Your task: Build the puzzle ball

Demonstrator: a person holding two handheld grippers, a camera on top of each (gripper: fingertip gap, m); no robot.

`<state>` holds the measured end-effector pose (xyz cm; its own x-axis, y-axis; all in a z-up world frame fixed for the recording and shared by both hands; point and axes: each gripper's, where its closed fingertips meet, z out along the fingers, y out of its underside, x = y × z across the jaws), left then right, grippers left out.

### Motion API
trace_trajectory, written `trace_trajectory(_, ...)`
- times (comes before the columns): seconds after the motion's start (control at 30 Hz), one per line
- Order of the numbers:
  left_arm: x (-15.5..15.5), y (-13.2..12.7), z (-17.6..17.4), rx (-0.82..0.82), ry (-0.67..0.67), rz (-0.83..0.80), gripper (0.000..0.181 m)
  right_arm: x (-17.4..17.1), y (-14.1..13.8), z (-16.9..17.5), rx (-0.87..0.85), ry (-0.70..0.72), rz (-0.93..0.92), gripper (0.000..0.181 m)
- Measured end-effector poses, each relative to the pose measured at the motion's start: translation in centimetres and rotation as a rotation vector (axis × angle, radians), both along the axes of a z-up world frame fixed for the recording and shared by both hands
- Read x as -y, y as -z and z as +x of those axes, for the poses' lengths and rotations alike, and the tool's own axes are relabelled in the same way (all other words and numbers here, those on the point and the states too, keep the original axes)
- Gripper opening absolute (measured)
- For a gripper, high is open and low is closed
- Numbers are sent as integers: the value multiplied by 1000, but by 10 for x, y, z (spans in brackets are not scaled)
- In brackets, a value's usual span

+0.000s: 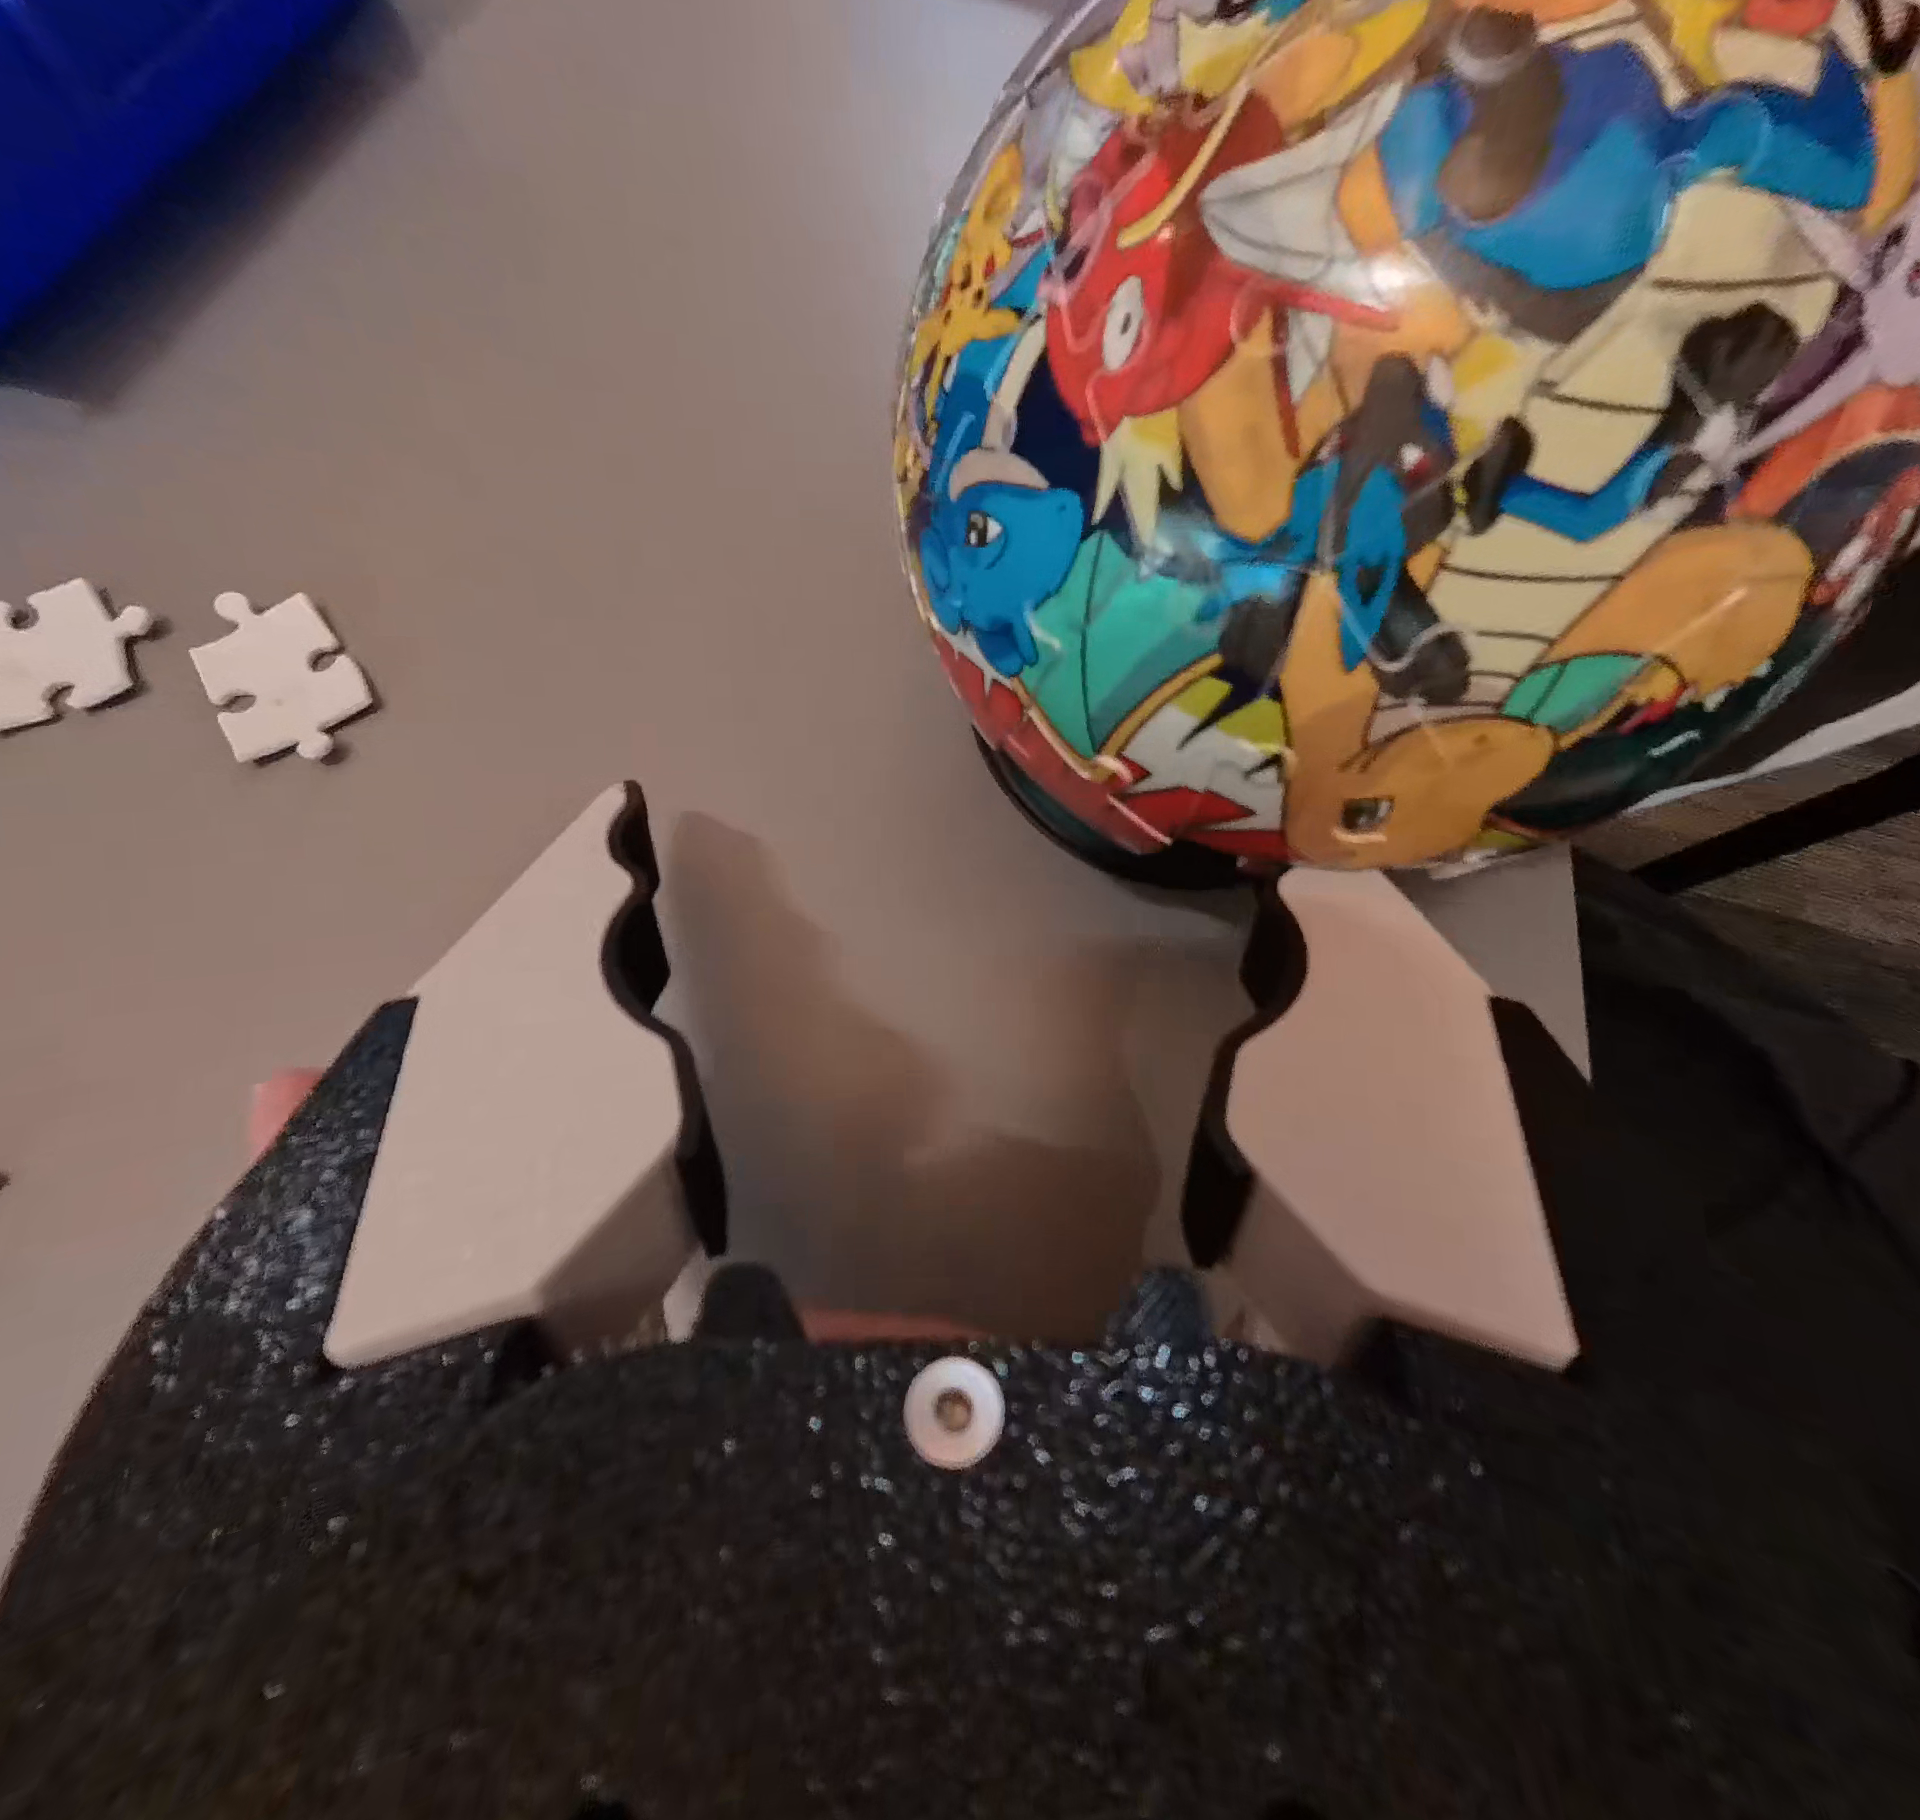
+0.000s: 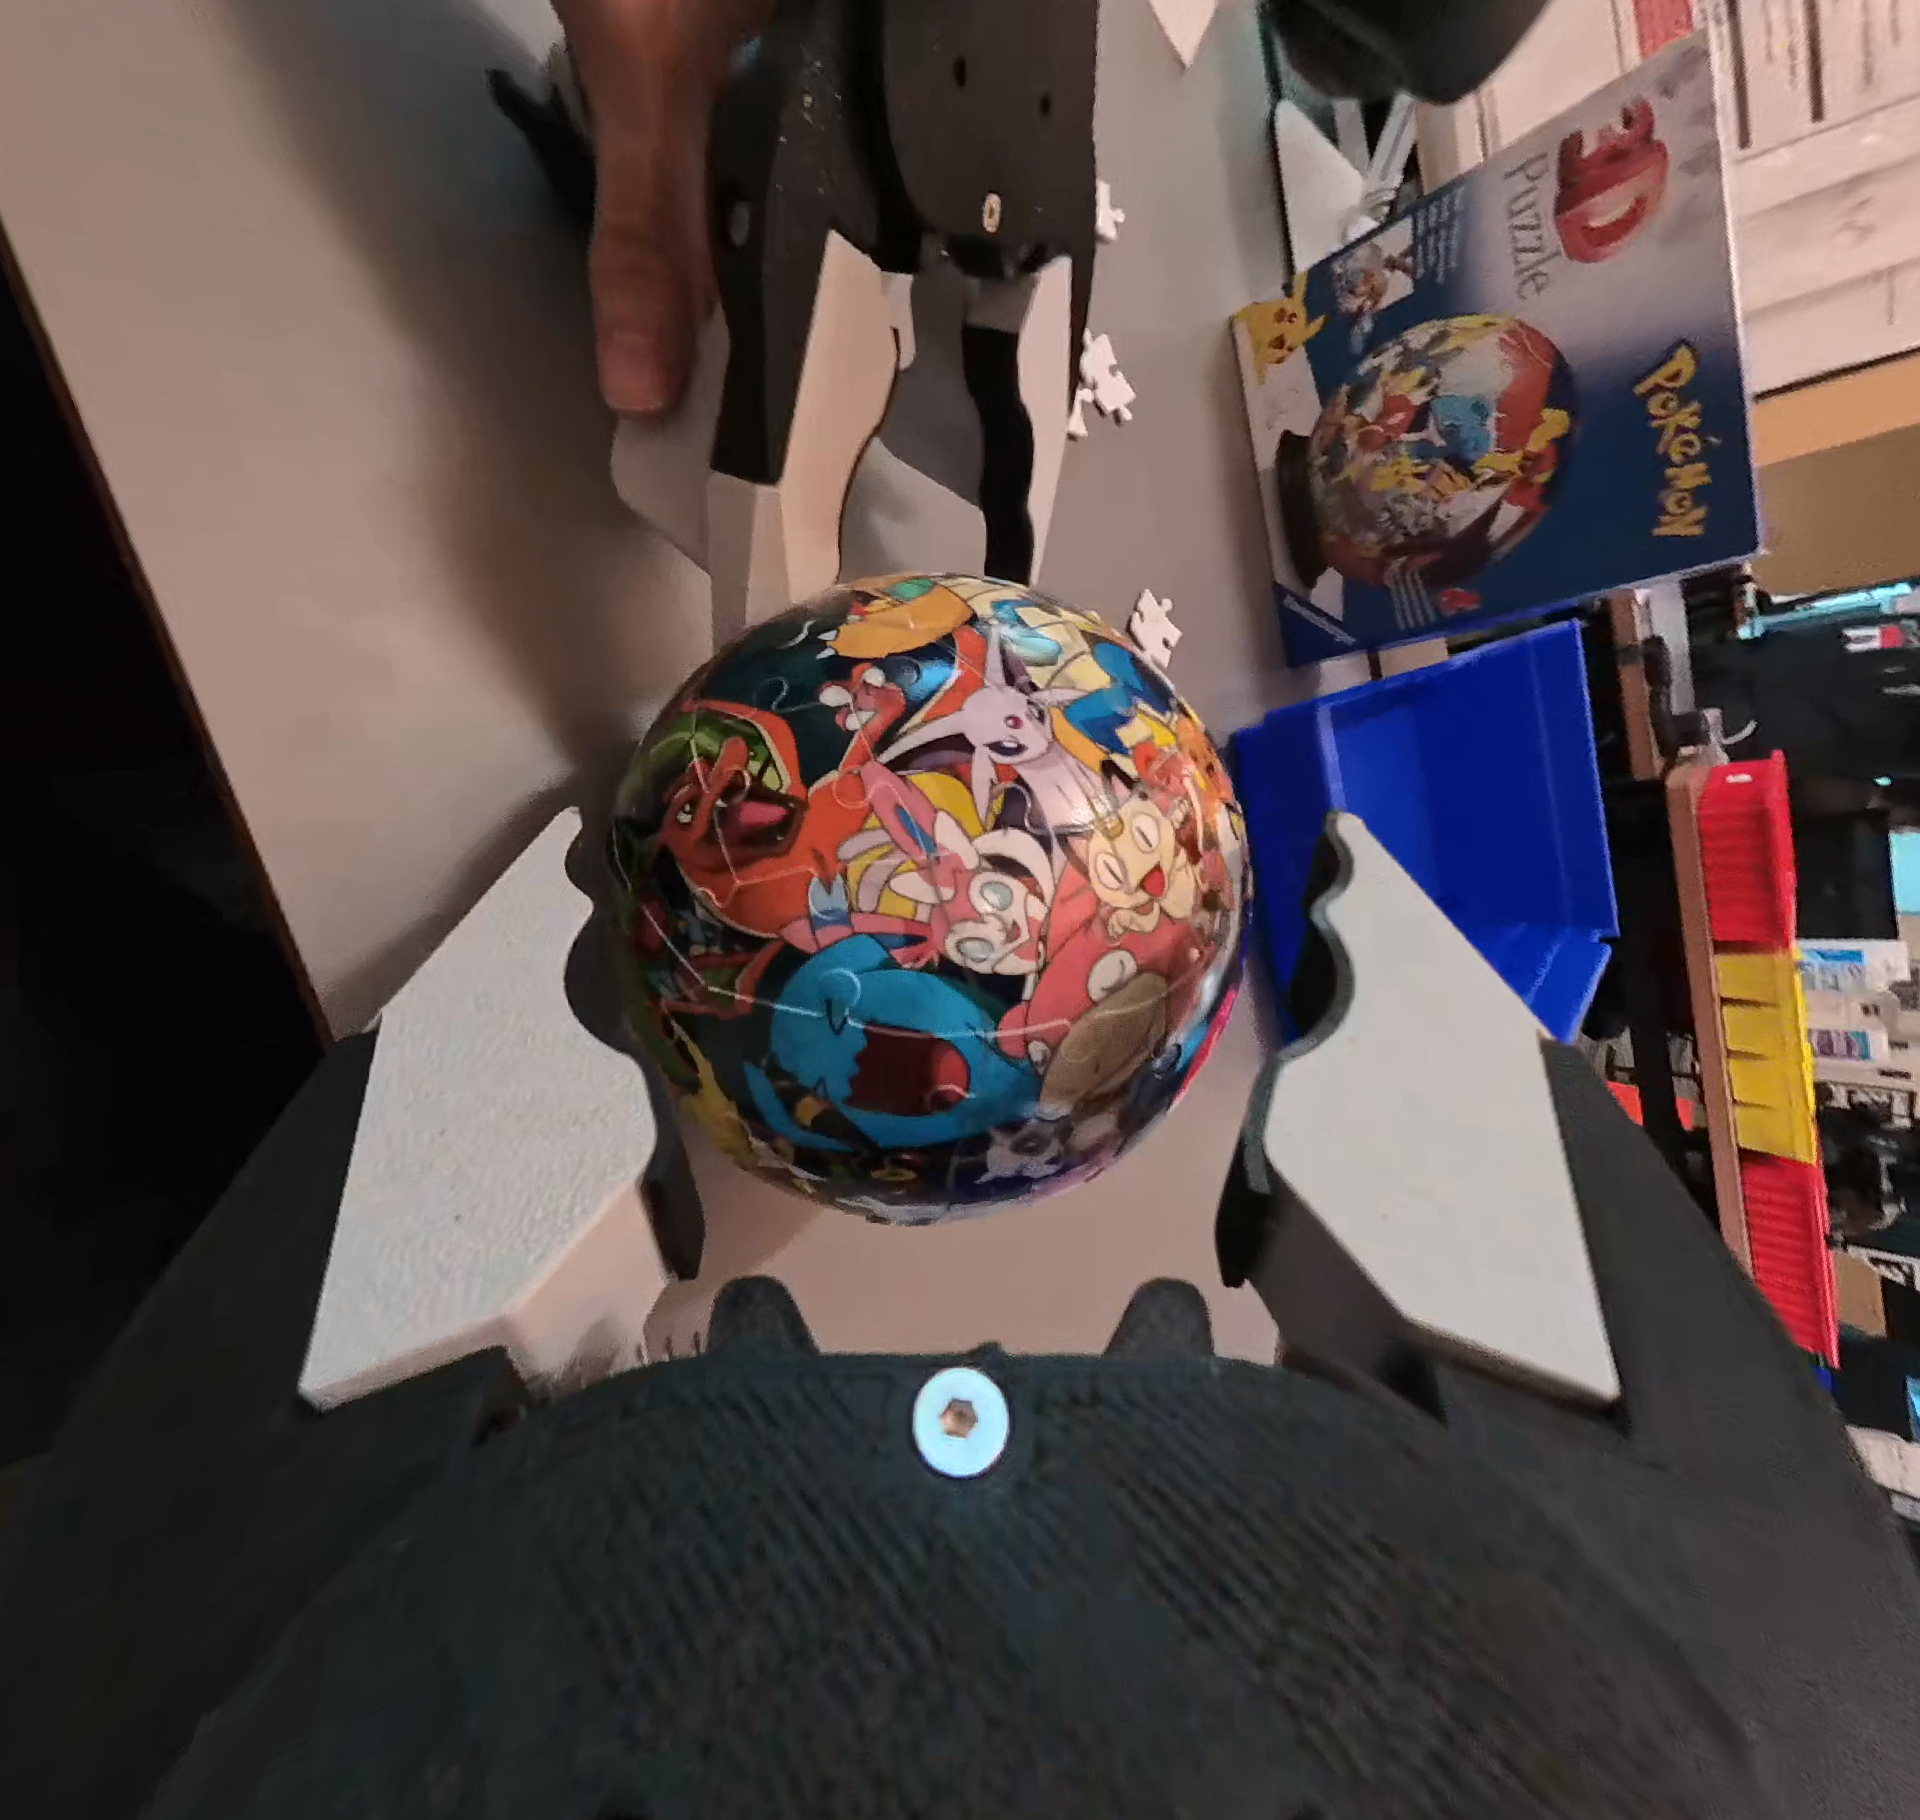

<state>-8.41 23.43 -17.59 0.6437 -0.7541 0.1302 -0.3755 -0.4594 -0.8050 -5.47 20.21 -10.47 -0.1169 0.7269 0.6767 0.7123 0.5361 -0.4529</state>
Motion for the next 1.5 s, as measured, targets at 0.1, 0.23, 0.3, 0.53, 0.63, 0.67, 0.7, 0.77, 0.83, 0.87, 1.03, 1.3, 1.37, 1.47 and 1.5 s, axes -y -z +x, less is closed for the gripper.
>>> trace_trajectory(0.1,-4,-1,-2,-2,-11,10,112,1,7,0,34,-16,-17,122)
trace_trajectory(0.23,-11,1,-6,-39,-40,29,113,-4,8,1,14,1,-4,124)
trace_trajectory(0.3,-14,4,-7,-60,-56,29,110,-6,8,1,-12,9,-8,124)
trace_trajectory(0.53,-17,4,-7,-70,-56,37,107,-9,6,3,-105,30,-52,125)
trace_trajectory(0.63,-17,4,-2,-77,-18,48,107,-10,6,4,-120,39,-43,125)
trace_trajectory(0.67,-17,4,-1,-80,-9,56,107,-10,6,4,-125,41,-43,125)
trace_trajectory(0.7,-18,3,0,-87,-4,65,107,-10,6,4,-129,43,-43,125)
trace_trajectory(0.77,-20,3,2,-105,5,87,107,-10,6,4,-134,46,-42,125)
trace_trajectory(0.83,-22,3,3,-116,17,106,107,-10,6,4,-139,47,-41,126)
trace_trajectory(0.87,-22,2,2,-118,23,113,107,-10,6,4,-141,47,-41,126)
trace_trajectory(1.03,-23,-4,5,-94,64,150,107,-10,6,6,-128,42,-38,125)
trace_trajectory(1.3,-29,-9,18,-134,162,284,108,-13,7,7,-105,30,-47,126)
trace_trajectory(1.37,-31,-10,20,-134,176,296,108,-14,7,8,-101,35,-44,126)
trace_trajectory(1.47,-34,-11,22,-135,192,318,108,-16,7,9,-107,42,-44,126)
trace_trajectory(1.5,-34,-12,23,-136,203,336,108,-17,7,9,-110,43,-45,126)
